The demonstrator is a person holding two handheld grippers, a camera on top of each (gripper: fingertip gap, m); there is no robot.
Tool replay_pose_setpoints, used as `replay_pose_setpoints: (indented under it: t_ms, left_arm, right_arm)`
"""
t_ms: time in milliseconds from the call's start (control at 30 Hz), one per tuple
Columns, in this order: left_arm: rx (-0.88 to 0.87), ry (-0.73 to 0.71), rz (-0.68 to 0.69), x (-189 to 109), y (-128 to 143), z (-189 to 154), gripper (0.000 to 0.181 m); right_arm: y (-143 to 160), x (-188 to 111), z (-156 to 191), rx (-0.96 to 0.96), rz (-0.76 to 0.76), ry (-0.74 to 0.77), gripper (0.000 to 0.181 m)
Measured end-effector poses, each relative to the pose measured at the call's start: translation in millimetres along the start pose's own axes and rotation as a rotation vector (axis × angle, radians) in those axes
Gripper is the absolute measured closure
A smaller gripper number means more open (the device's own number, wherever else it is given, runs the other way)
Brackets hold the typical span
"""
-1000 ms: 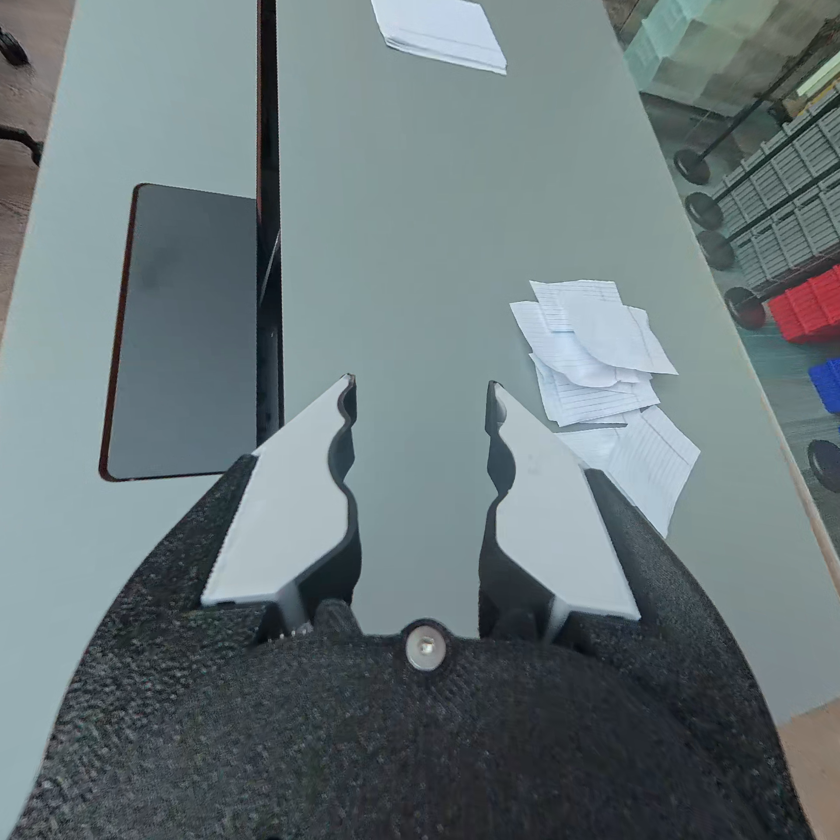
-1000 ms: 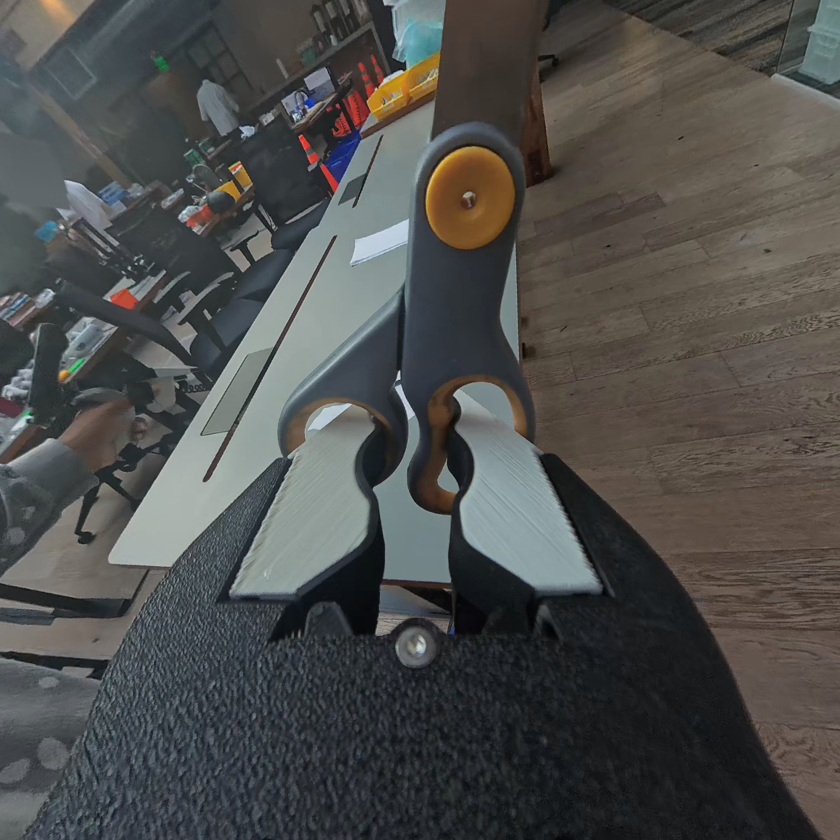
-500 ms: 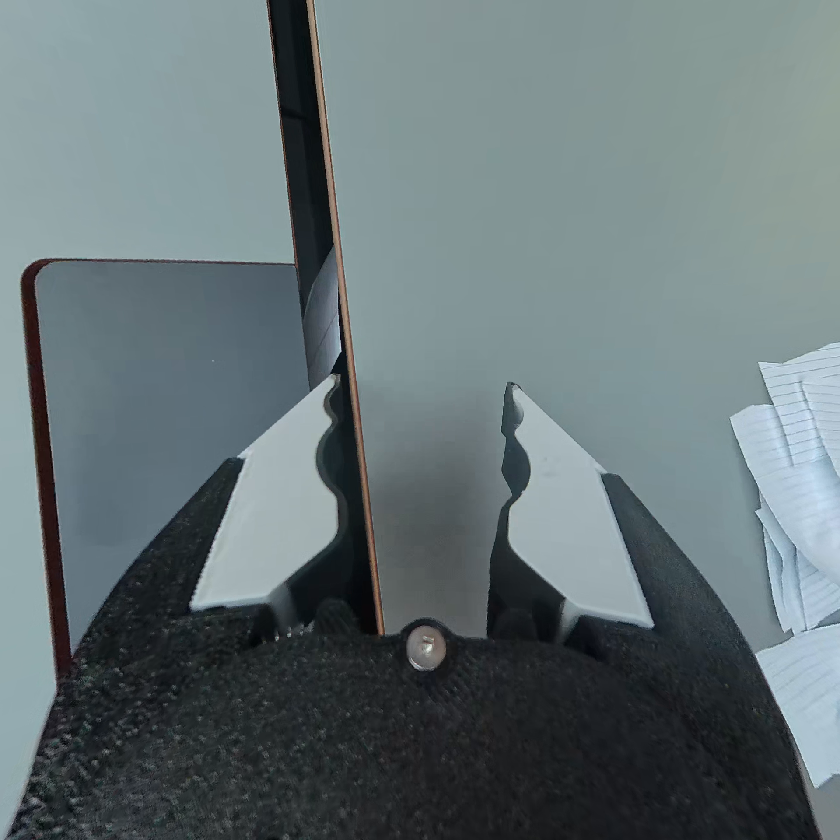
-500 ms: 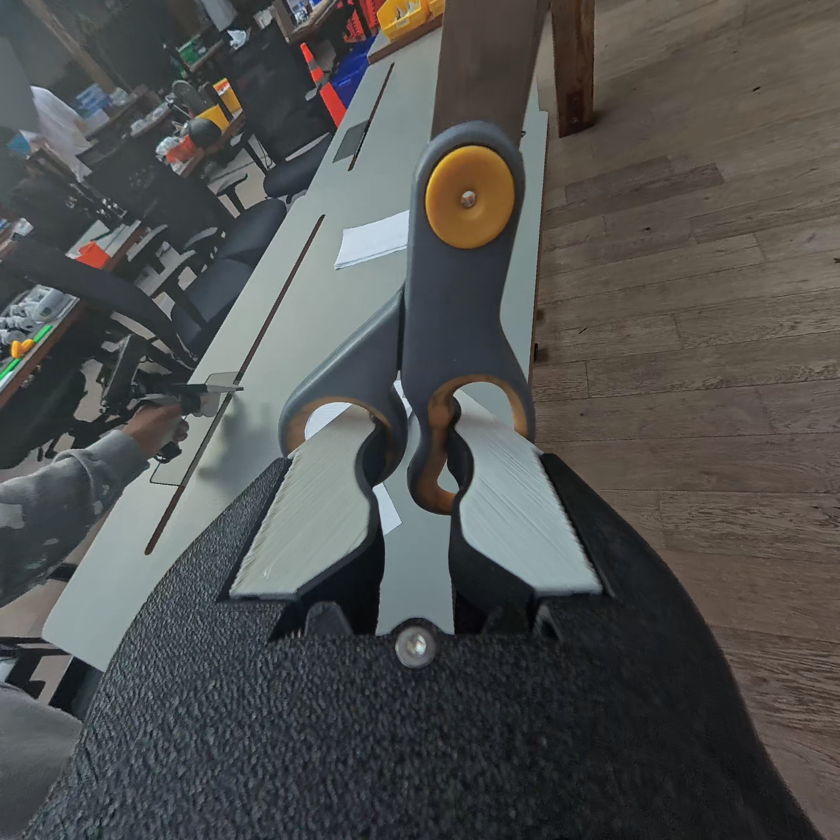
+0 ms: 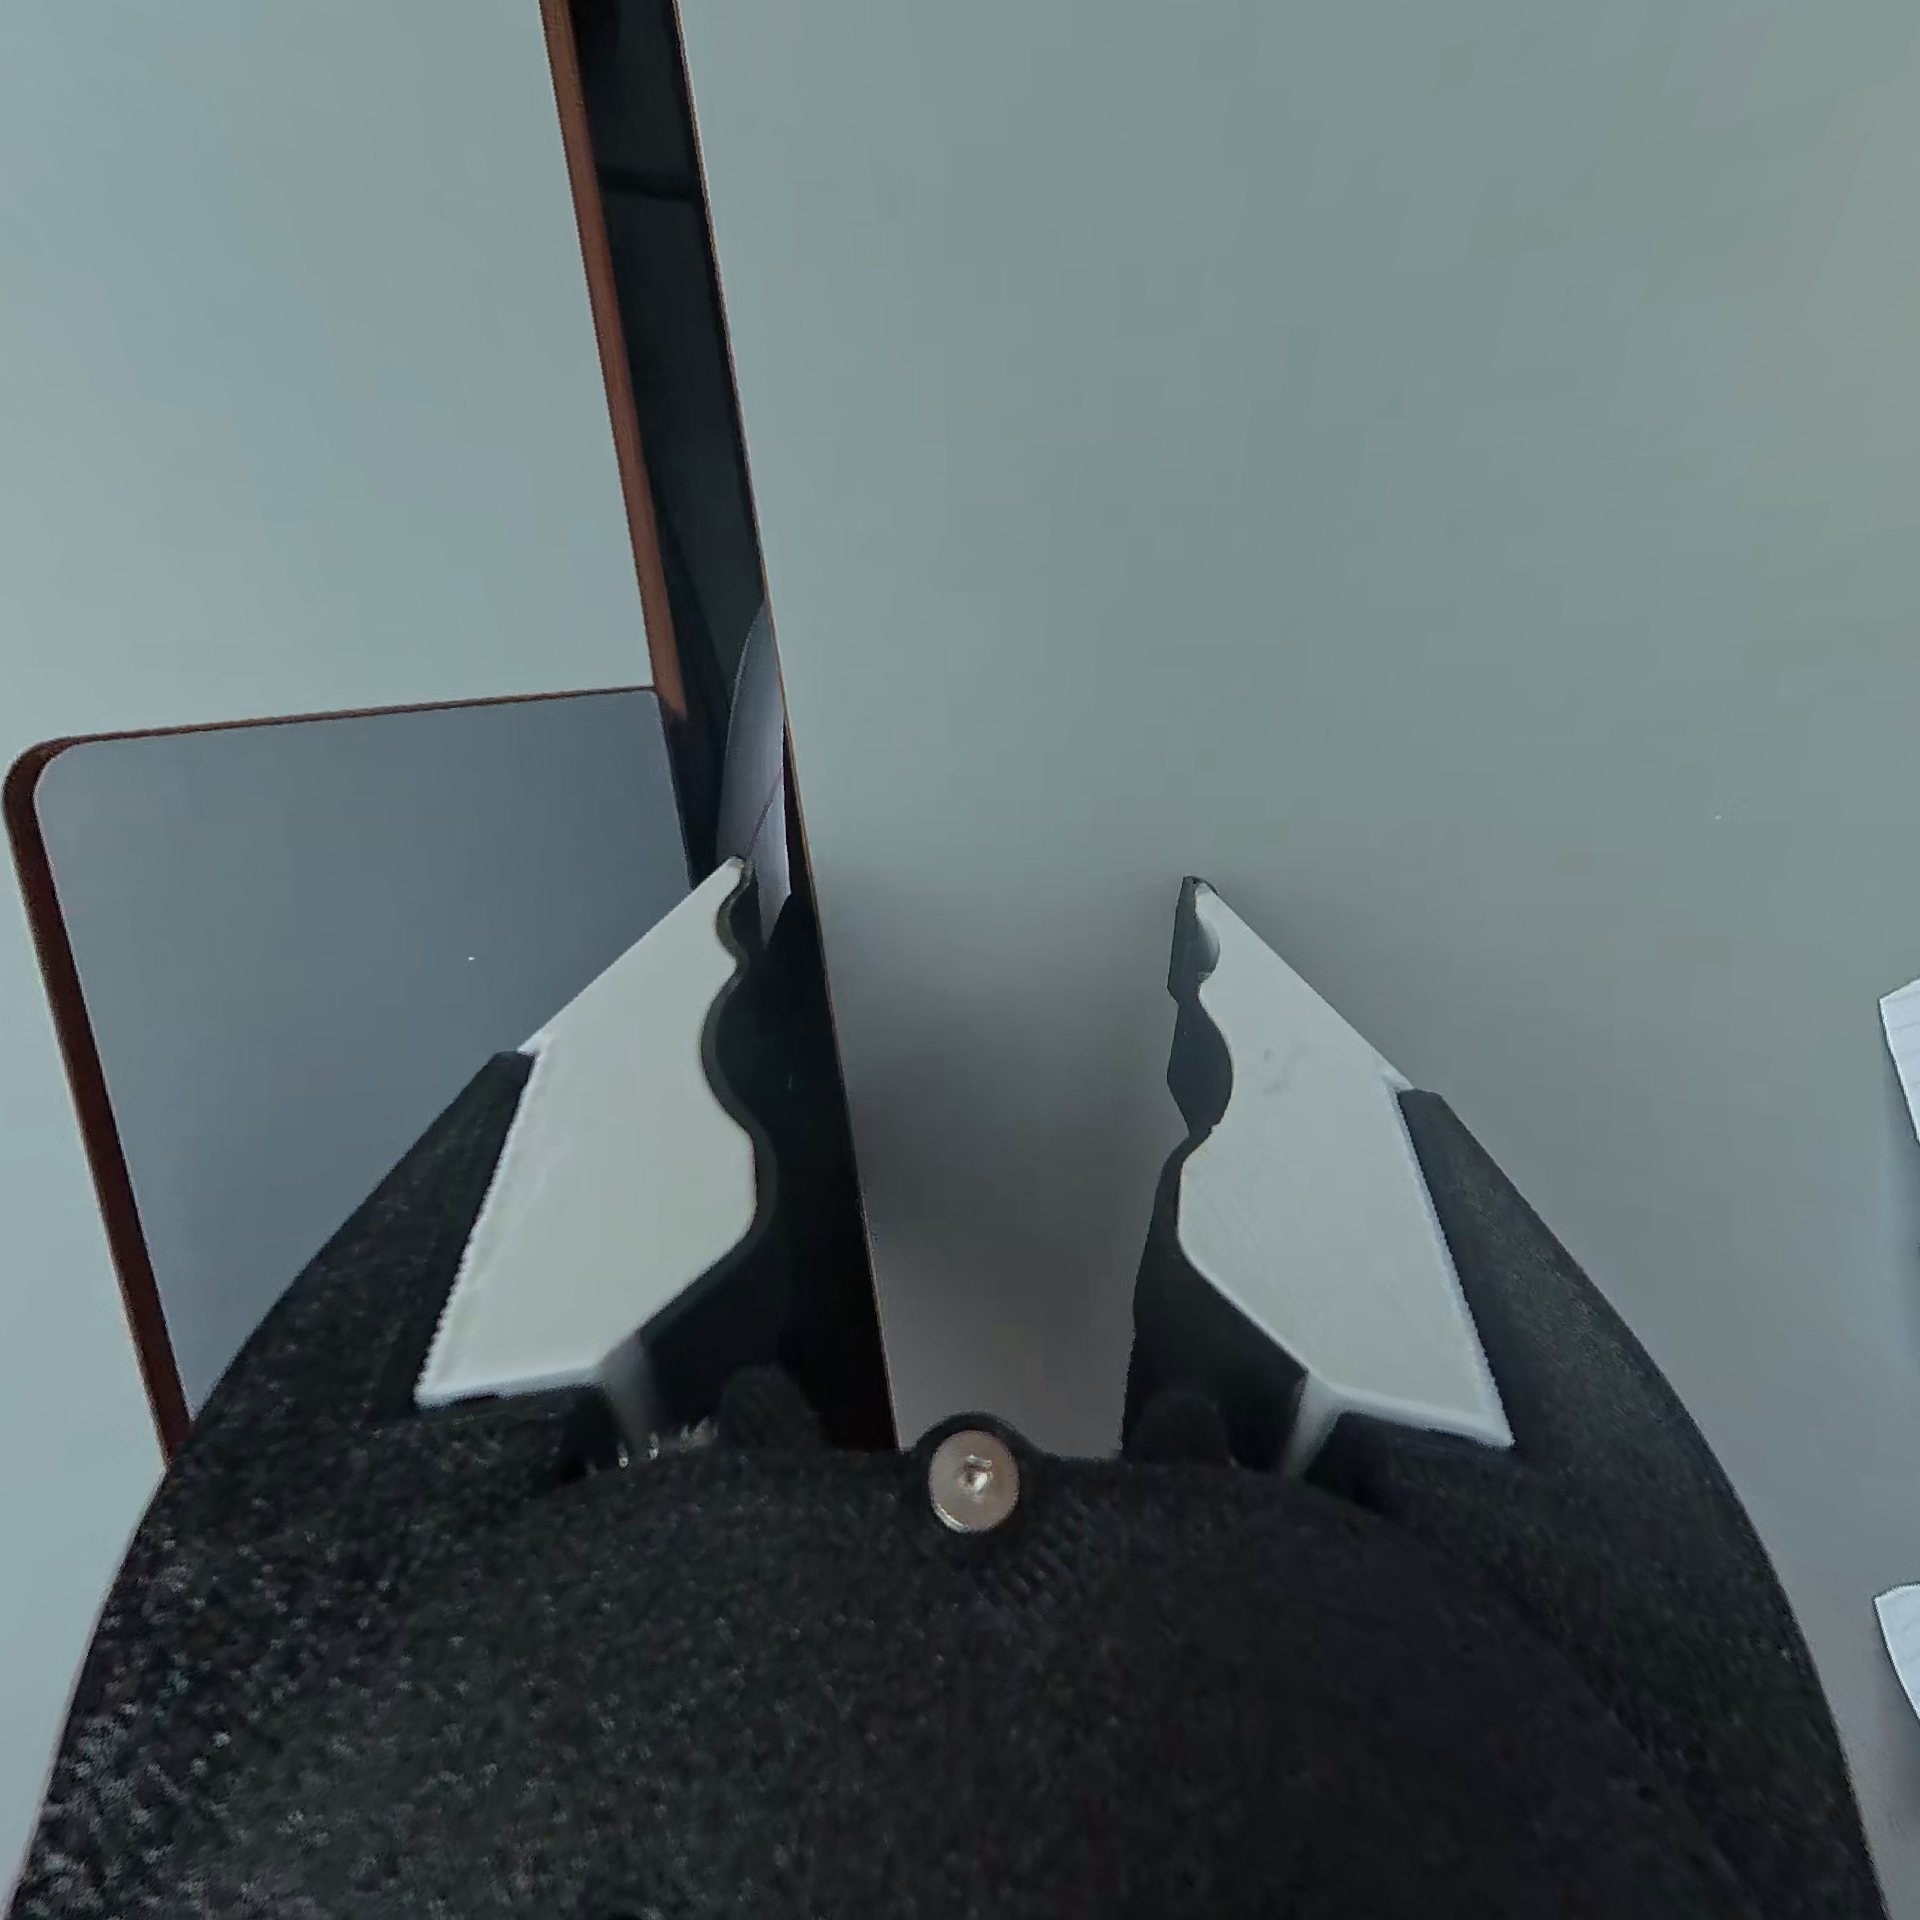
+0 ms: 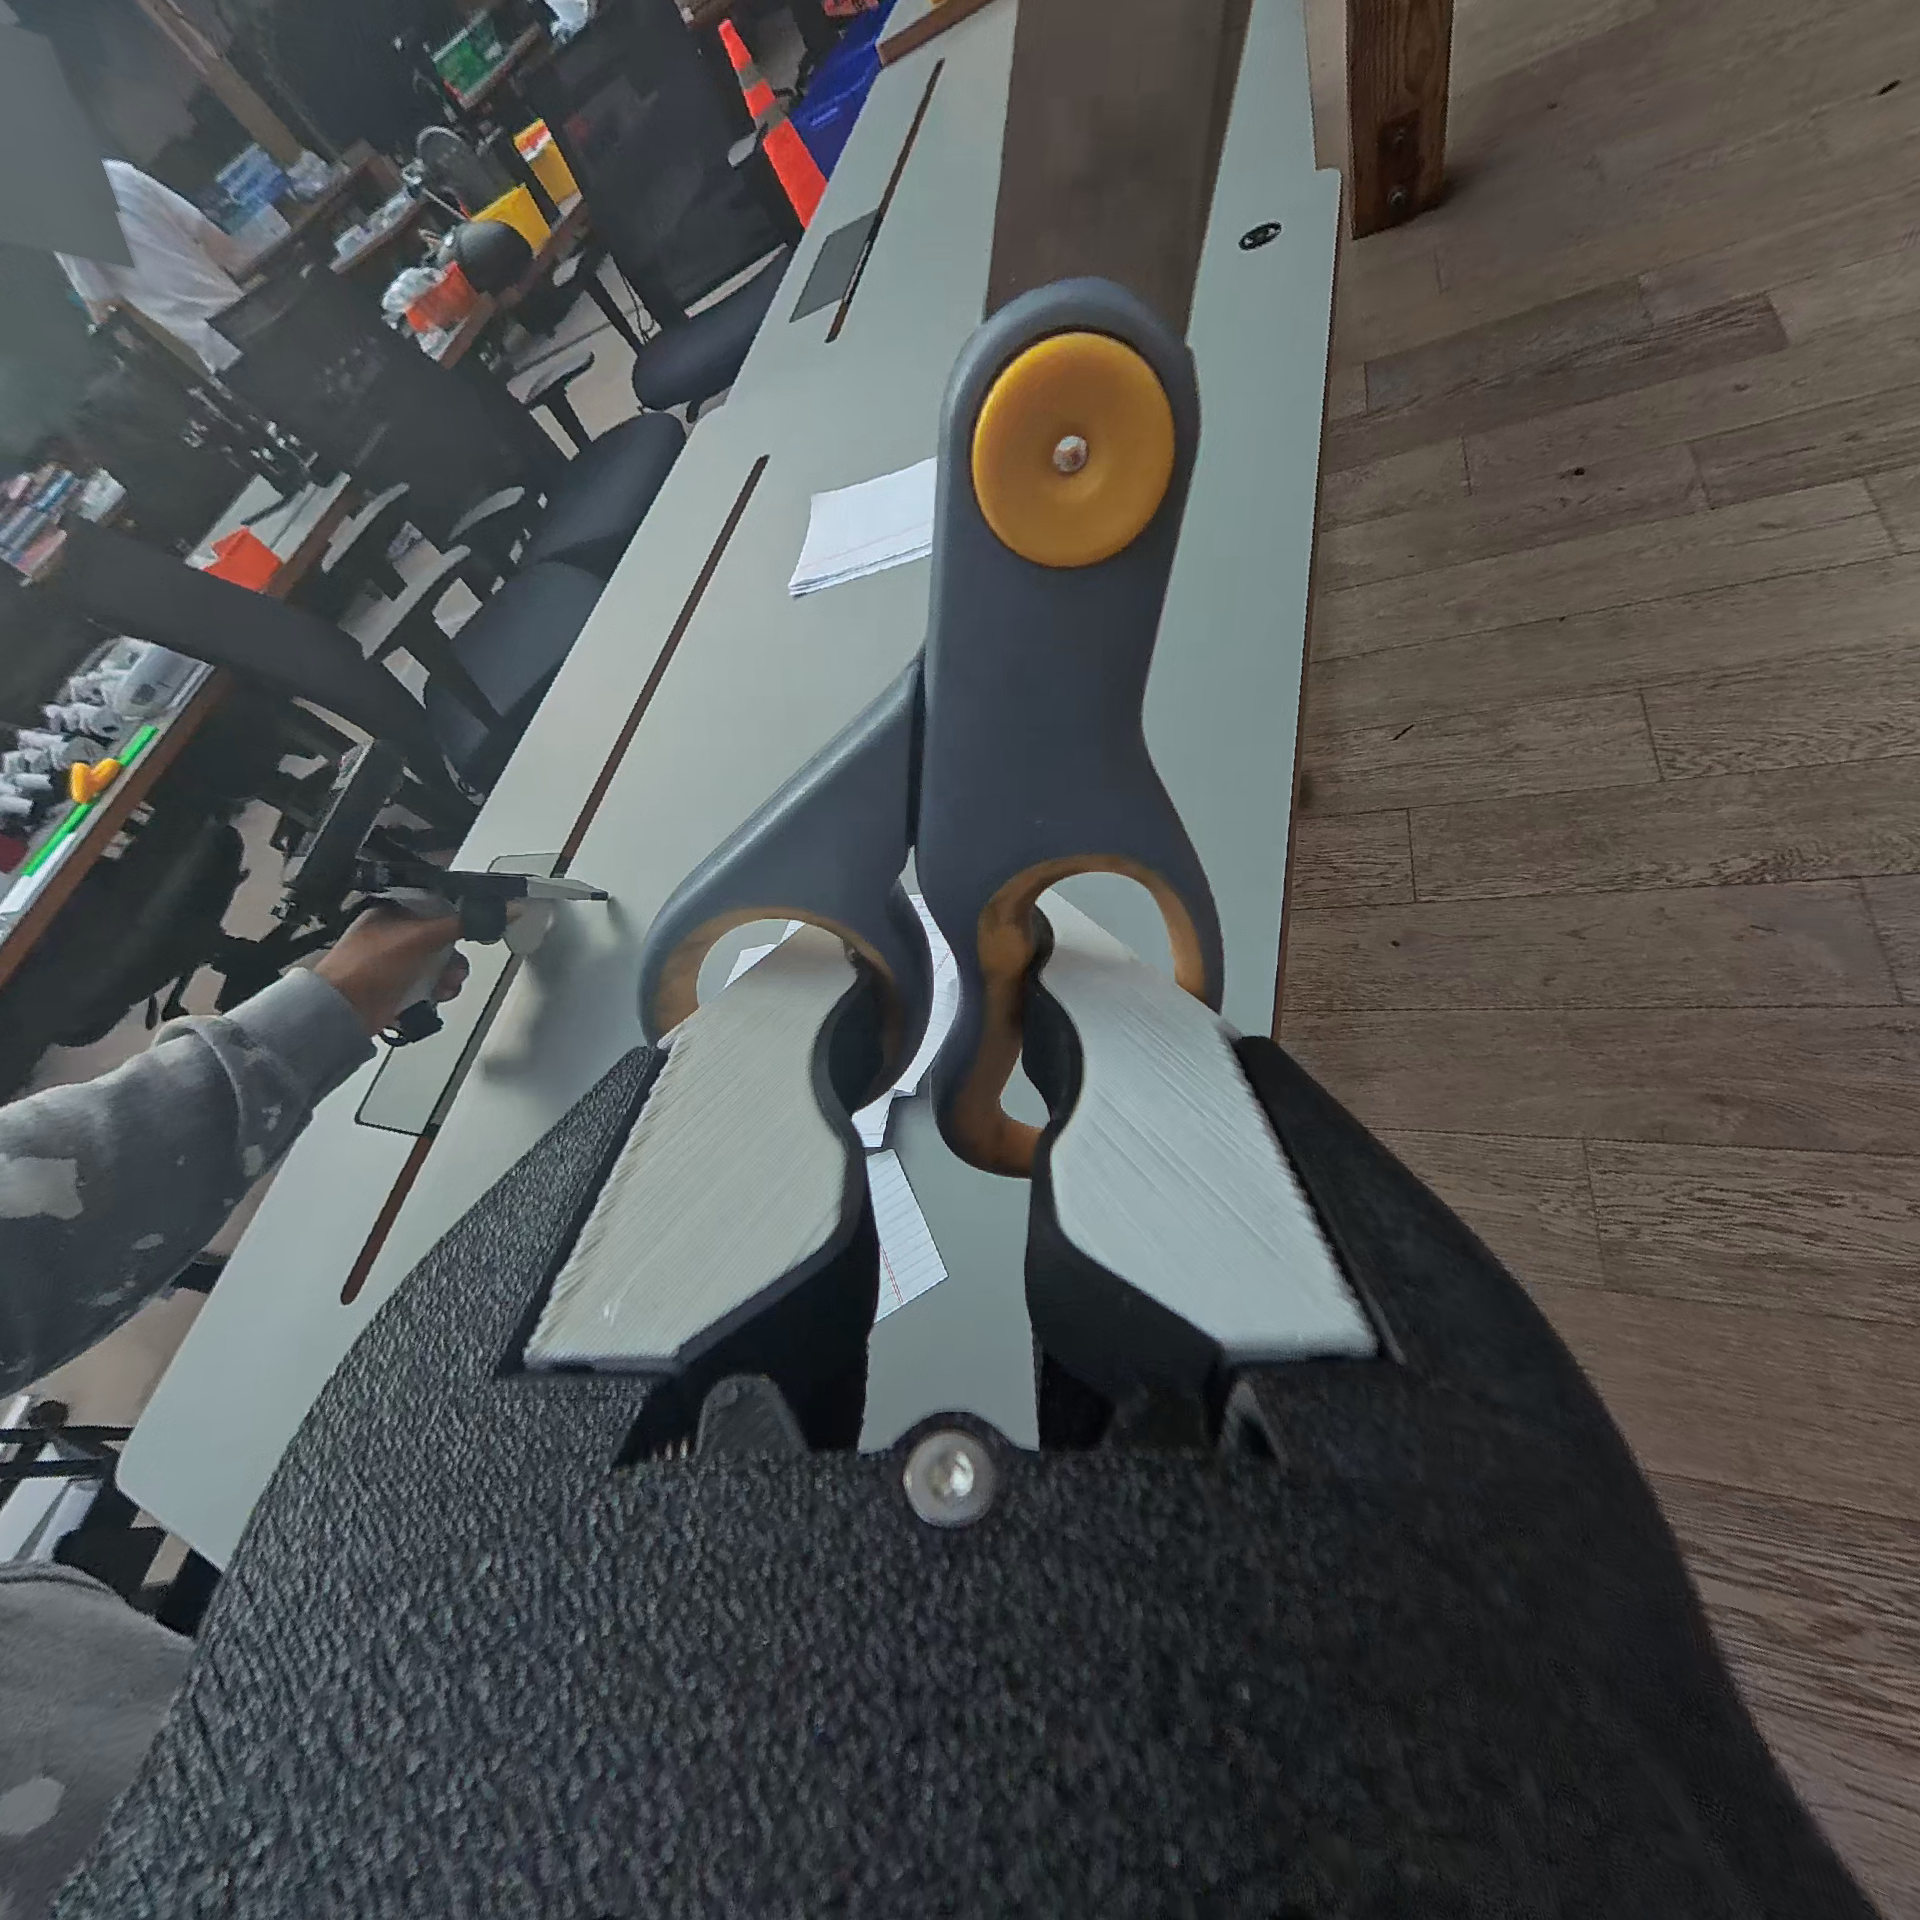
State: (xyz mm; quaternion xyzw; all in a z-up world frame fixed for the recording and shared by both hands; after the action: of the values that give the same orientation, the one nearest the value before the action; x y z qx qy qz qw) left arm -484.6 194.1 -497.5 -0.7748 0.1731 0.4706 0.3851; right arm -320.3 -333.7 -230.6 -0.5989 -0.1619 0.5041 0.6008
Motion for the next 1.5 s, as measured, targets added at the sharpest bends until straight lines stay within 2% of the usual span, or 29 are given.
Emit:
replay_pose_setpoints:
  t_ms: [133,300,367,500,600,833,933,1033,1200,1300,1400,1500]
  left_arm:
    - [-0.022,-0.020,0.012,4,-3,-3,0.095]
    - [-0.124,0.012,0.163,15,5,-15,0.072]
    - [-0.127,0.020,0.192,19,5,-18,0.072]
    - [-0.168,0.033,0.178,17,3,-15,0.088]
    - [-0.195,0.021,0.072,5,-4,-2,0.126]
    - [-0.178,-0.007,-0.068,-17,3,20,0.178]
    - [-0.163,0.047,-0.089,-20,8,12,0.181]
    - [-0.121,0.036,-0.119,-23,9,7,0.181]
    - [-0.068,0.092,-0.223,-59,-1,-15,0.181]
    - [-0.059,0.194,-0.260,-92,-4,-39,0.181]
    - [-0.069,0.325,-0.236,-128,1,-69,0.181]
    - [-0.046,0.370,-0.232,-158,10,-93,0.181]
  right_arm:
    - [4,-3,-1,0.017,-0.005,0.016,0.161]
    - [8,-7,0,0.032,-0.015,0.029,0.161]
    - [8,-10,0,0.035,-0.024,0.036,0.161]
    - [8,-19,-2,0.050,-0.041,0.062,0.161]
    - [9,-25,-4,0.057,-0.048,0.082,0.161]
    - [11,-18,6,0.052,-0.029,0.064,0.161]
    - [7,-9,15,0.030,-0.016,0.038,0.161]
    - [0,-3,23,0.005,-0.015,0.018,0.161]
    - [-14,-5,30,-0.010,-0.051,0.012,0.161]
    - [-18,-9,32,-0.006,-0.074,0.007,0.161]
    - [-20,-13,37,-0.008,-0.099,-0.008,0.161]
    - [-20,-18,42,0.005,-0.130,-0.030,0.161]
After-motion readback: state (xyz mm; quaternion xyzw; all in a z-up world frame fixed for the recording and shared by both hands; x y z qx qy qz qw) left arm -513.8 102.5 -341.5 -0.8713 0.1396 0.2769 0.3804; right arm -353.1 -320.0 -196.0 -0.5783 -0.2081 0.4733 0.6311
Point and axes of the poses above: each gripper's, where its closed fingertips meet, x out along the fingers, y out of its underside, z = x × y across the jaws, the point moved 1 cm from there along -x, back along the fingers, and after that the axes turned 12 degrees about -x, right-handed, at the moved point
